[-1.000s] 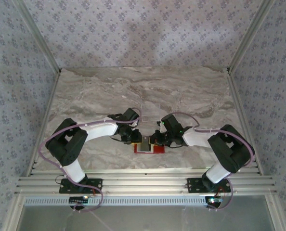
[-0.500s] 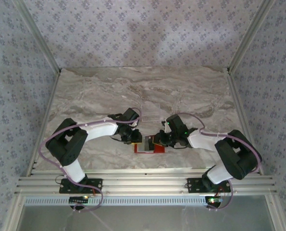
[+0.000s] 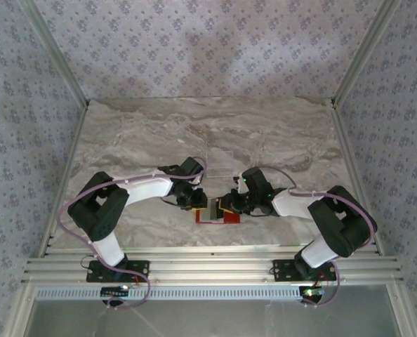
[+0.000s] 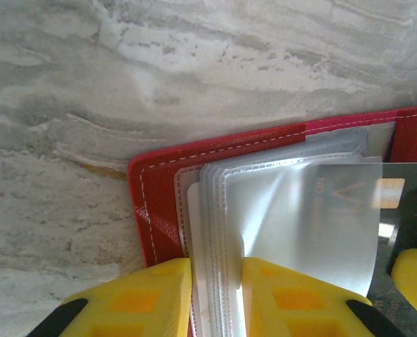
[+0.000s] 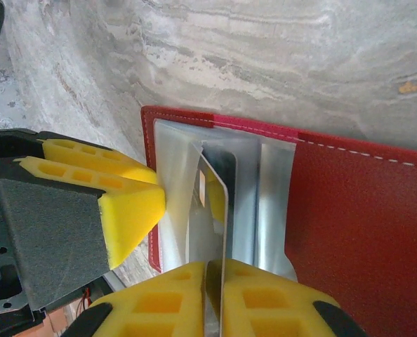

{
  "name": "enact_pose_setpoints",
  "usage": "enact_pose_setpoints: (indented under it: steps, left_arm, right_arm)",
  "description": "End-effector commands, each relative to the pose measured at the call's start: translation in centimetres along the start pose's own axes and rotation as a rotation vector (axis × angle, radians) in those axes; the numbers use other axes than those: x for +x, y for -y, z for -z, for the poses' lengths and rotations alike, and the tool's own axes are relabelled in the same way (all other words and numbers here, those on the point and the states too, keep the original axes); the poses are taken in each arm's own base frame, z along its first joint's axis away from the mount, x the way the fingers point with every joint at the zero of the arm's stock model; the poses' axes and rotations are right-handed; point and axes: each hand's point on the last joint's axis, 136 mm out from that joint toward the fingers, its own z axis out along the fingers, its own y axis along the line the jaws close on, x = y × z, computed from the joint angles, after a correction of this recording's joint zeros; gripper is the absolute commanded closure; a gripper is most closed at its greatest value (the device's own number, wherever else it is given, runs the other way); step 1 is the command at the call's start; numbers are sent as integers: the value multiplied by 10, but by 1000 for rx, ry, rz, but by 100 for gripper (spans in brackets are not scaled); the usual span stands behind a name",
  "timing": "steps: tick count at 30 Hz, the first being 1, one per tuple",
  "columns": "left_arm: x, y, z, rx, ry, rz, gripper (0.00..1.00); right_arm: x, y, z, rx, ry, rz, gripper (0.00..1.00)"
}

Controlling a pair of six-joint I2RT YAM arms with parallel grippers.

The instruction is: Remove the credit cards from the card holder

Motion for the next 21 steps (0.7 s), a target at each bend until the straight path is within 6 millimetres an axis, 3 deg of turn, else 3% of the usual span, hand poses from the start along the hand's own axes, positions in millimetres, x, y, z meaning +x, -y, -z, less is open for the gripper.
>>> enact_pose_setpoints:
  steps: [1,5,11,21]
  left_arm:
    - [11,-24,-9,-97,-46,6,74]
    - [10,-23,-8,-97,-44,6,73]
    - [5,-15,4,-79,-13,-3,73]
    - [-5,4,36,-36,65,-41,70]
  right_arm:
    - [1,3,1,13,-3,-6,89]
    - [2,16,10,95,17,14,93]
    - [3,18,26,150,27,68,94]
    - [-12,-10,60,223,29,299,96]
